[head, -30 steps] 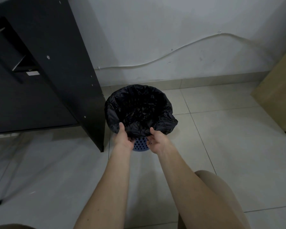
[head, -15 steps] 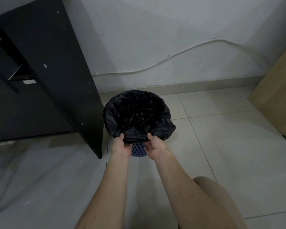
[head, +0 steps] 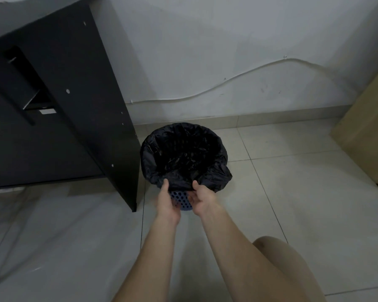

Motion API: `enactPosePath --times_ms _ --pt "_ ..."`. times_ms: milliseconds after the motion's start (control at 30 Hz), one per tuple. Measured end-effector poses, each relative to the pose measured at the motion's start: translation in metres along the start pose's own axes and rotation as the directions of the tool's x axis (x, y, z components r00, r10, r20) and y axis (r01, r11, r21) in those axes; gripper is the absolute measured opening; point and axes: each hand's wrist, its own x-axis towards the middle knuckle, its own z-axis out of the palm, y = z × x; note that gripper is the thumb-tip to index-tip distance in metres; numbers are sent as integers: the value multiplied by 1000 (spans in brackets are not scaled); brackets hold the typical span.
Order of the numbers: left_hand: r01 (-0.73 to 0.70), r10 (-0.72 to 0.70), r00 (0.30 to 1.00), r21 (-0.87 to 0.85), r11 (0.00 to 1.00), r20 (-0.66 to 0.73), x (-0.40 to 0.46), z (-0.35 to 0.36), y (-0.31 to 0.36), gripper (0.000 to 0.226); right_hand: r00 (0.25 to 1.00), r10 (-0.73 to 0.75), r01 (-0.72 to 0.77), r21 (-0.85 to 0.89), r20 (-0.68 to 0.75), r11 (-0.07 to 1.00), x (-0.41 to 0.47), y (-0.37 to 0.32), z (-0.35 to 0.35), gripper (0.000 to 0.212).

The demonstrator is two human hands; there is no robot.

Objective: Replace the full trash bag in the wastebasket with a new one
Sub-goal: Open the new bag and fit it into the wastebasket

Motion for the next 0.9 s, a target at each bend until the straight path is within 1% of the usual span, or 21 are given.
enactPosePath --times_ms 67,100,200,300,400,433,500,533,567,633,700,733,833,900 --pt "15 -14 1000 87 996 -8 1 0 -9 46 1000 7 -7 22 15 1000 -4 10 4 28" --pt "19 -16 999 105 994 -28 3 1 -11 46 1000 8 -9 30 25 1000 -5 16 6 29" --pt "10 10 991 149 989 -134 11 0 -11 37 1000 8 -8 -7 15 1000 -2 23 7 31" --pt "27 -3 990 168 985 -140 14 1 -5 34 999 19 -12 -182 35 983 -6 17 -6 33" --pt "-5 30 988 164 986 -151 16 -2 7 15 985 146 -98 -390 95 916 -11 8 -33 30" --pt "-11 37 988 170 985 -151 16 -4 12 16 979 188 -138 -423 78 896 -11 5 -43 26" --pt "-1 26 991 185 983 -134 18 -11 25 30 976 217 -194 -389 15 901 -11 -4 -62 11" --pt "4 22 992 201 980 -127 20 -16 32 34 980 196 -194 -339 -28 921 -10 -8 -69 4" --pt "6 22 992 220 976 -125 22 -21 38 37 984 160 -175 -283 -73 943 -8 -13 -74 2" --pt "0 34 991 258 966 -129 26 -28 52 37 988 98 -121 -205 -119 971 -3 -20 -80 15" --pt "-24 71 986 295 955 -149 31 -34 65 37 993 95 -107 -182 -73 977 -1 -23 -78 27" --pt "-43 97 982 308 950 -162 33 -36 70 36 994 107 -111 -191 -33 975 -1 -23 -75 29" --pt "-113 174 962 271 956 -212 42 -44 76 36 989 132 -112 -239 67 964 -1 -15 -62 32" --pt "-162 225 937 238 958 -268 38 -44 69 34 985 138 -114 -221 100 969 -2 -7 -50 30"
